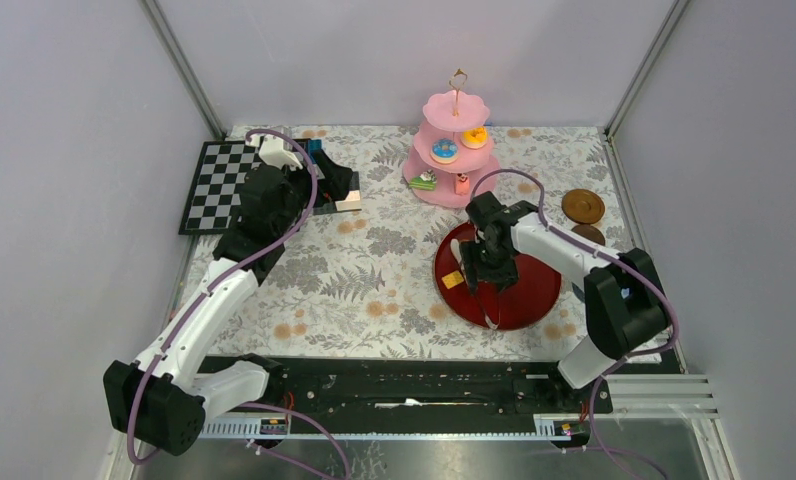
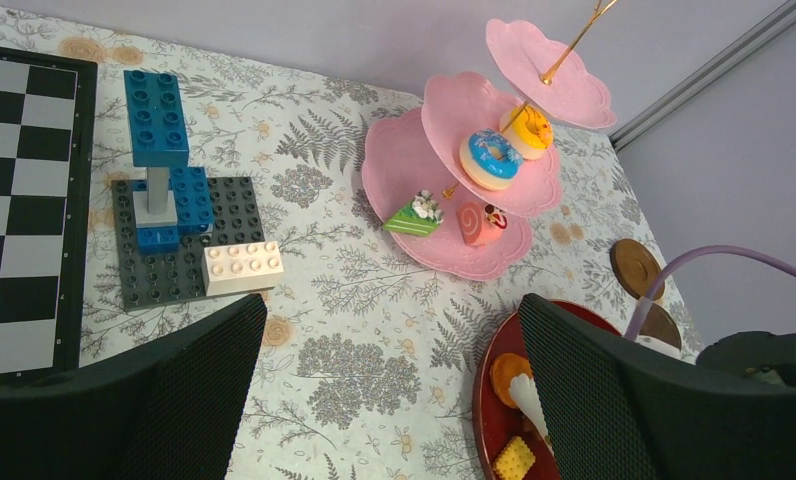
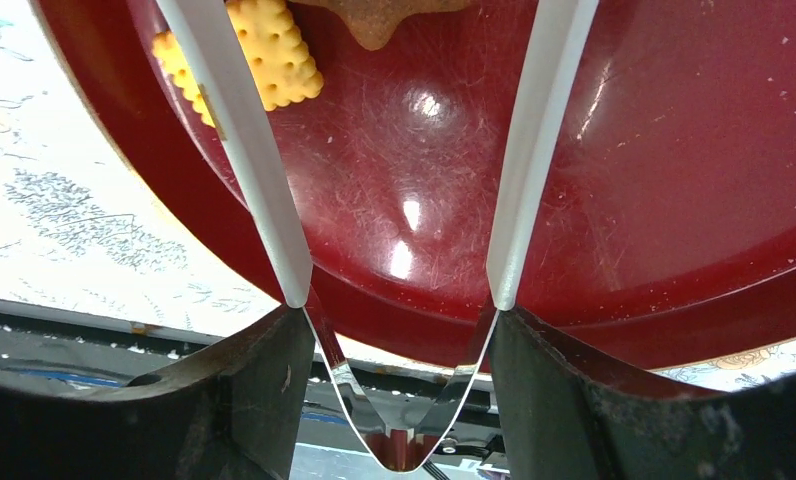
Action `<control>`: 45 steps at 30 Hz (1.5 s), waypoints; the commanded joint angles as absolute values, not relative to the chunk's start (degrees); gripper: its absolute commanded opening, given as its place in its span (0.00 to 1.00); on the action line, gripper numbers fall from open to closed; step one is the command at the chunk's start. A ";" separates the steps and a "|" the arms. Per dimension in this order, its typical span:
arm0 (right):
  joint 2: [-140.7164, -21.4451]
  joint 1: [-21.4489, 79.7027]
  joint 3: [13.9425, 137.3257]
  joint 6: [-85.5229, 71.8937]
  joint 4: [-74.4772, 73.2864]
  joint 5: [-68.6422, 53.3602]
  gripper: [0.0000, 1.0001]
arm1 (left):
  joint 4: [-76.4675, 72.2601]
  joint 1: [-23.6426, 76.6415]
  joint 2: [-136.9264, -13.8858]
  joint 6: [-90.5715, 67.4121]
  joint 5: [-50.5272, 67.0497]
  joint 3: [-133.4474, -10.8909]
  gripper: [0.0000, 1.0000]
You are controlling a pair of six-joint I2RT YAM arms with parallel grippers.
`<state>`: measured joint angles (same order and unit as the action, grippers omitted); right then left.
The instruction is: Serve the afternoon tea
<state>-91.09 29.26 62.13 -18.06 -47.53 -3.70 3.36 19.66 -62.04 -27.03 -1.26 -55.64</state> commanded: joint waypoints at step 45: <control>-89.25 25.45 76.44 -14.78 -55.72 4.01 0.48 | 1.32 19.42 -61.62 -27.92 1.58 -58.62 0.99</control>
